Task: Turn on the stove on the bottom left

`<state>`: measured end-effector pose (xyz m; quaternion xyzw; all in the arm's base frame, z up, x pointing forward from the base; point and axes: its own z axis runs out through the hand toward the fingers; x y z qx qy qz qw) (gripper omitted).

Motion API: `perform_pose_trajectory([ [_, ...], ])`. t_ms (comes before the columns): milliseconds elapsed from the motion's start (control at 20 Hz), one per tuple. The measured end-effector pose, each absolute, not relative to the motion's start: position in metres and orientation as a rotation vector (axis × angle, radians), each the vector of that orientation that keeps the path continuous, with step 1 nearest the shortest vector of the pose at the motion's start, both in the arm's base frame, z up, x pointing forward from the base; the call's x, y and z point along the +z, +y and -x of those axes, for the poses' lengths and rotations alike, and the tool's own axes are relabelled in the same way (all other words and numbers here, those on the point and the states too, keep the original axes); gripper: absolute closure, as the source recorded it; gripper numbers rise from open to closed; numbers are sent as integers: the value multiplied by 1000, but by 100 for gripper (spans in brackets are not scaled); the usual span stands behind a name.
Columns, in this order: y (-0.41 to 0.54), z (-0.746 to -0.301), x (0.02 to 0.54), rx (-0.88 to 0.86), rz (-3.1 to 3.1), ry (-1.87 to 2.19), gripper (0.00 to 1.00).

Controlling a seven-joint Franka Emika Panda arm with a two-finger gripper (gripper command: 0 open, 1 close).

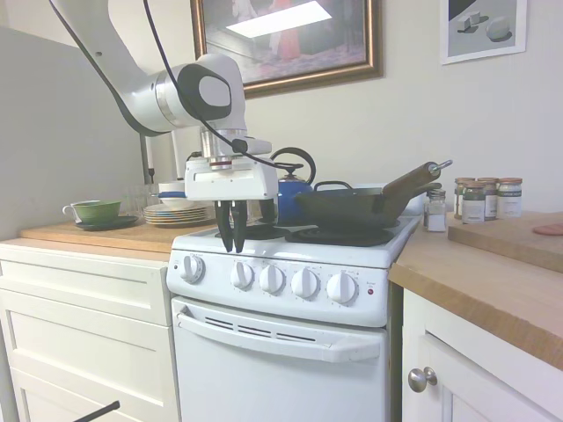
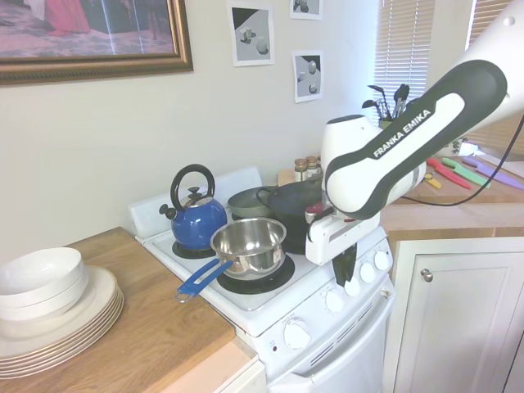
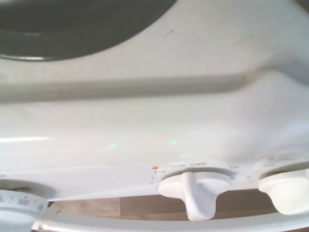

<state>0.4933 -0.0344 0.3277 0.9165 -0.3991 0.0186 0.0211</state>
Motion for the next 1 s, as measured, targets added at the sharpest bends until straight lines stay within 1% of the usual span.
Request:
perform_pose_trajectory([
  [500, -38, -495, 310, 68, -2841, -1235, 100],
  [1000, -43, -497, 304, 73, -2839, -1241, 100],
])
